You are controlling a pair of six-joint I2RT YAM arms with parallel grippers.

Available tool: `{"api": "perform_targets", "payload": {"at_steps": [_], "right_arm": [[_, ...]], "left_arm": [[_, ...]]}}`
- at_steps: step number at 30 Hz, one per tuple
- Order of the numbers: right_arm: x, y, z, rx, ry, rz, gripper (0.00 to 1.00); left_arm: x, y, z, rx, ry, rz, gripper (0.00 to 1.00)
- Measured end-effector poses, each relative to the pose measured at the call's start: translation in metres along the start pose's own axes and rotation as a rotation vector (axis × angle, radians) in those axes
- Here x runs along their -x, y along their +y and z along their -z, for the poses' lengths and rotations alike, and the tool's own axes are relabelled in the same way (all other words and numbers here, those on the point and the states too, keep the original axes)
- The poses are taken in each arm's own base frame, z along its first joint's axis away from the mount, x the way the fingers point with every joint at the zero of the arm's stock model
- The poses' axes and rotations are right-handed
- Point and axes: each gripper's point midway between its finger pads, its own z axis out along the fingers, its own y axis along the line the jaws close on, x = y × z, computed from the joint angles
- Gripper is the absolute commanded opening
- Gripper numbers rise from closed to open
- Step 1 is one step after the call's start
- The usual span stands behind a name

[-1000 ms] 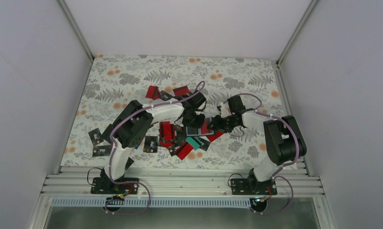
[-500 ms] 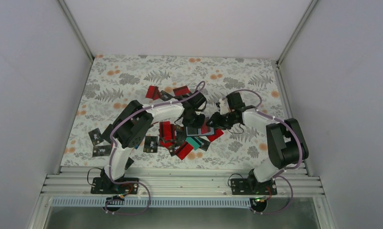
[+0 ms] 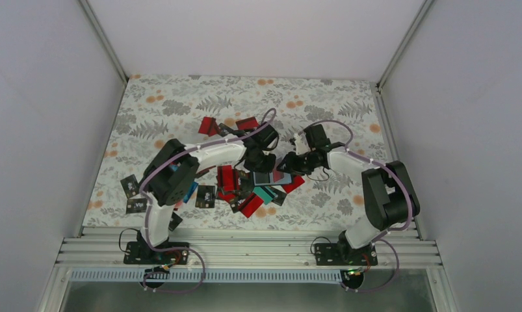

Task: Put the credit cards into the card holder

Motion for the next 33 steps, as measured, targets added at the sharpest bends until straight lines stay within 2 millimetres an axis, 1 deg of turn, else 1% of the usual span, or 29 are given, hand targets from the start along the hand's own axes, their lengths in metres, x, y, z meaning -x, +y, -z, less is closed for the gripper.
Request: {"api": "perform_targets", "payload": {"at_steps": [1, 4, 6, 8, 11, 13, 15, 17, 19, 21, 23, 25, 26, 28, 31, 33], "right_arm": [[0.001, 0.002, 0.0, 0.003, 0.0, 0.003, 0.29], [0.002, 0.01, -0.002, 0.014, 0.004, 0.018, 0.29], [0.002, 0.016, -0.005, 0.02, 0.011, 0.023, 0.3], [0.001, 0.022, -0.008, 0.023, 0.02, 0.029, 0.31], [0.002, 0.037, -0.02, 0.035, 0.047, 0.044, 0.32], [0.003, 0.049, -0.031, 0.042, 0.072, 0.06, 0.34], [0.001, 0.066, -0.046, 0.055, 0.104, 0.083, 0.36], [-0.003, 0.081, -0.061, 0.07, 0.139, 0.106, 0.38], [-0.006, 0.09, -0.07, 0.078, 0.161, 0.121, 0.4], [-0.01, 0.097, -0.074, 0.082, 0.174, 0.131, 0.41], [-0.011, 0.1, -0.073, 0.081, 0.173, 0.135, 0.42], [-0.01, 0.099, -0.07, 0.066, 0.162, 0.135, 0.42], [-0.009, 0.099, -0.068, 0.058, 0.156, 0.137, 0.42], [-0.007, 0.1, -0.062, 0.046, 0.135, 0.144, 0.42], [-0.005, 0.101, -0.047, 0.023, 0.087, 0.161, 0.43], [-0.003, 0.098, -0.037, -0.006, 0.048, 0.17, 0.43]], "left_arm": [[0.0, 0.001, 0.006, 0.003, -0.008, 0.002, 0.03], [0.003, 0.006, 0.032, 0.007, -0.058, 0.016, 0.03], [0.006, 0.013, 0.055, 0.01, -0.107, 0.034, 0.03], [0.007, 0.022, 0.073, 0.014, -0.146, 0.052, 0.03], [-0.003, 0.043, 0.093, 0.037, -0.182, 0.084, 0.04], [-0.015, 0.057, 0.099, 0.061, -0.19, 0.103, 0.06], [-0.034, 0.07, 0.102, 0.087, -0.186, 0.121, 0.14], [-0.053, 0.082, 0.103, 0.11, -0.176, 0.136, 0.26], [-0.07, 0.094, 0.102, 0.136, -0.165, 0.156, 0.37], [-0.086, 0.105, 0.102, 0.163, -0.156, 0.176, 0.47], [-0.096, 0.114, 0.103, 0.185, -0.153, 0.192, 0.54], [-0.101, 0.119, 0.103, 0.201, -0.151, 0.199, 0.58], [-0.1, 0.12, 0.103, 0.207, -0.152, 0.201, 0.62], [-0.099, 0.123, 0.102, 0.216, -0.152, 0.205, 0.66], [-0.098, 0.125, 0.096, 0.233, -0.134, 0.207, 0.7], [-0.094, 0.128, 0.089, 0.247, -0.121, 0.212, 0.72]]}}
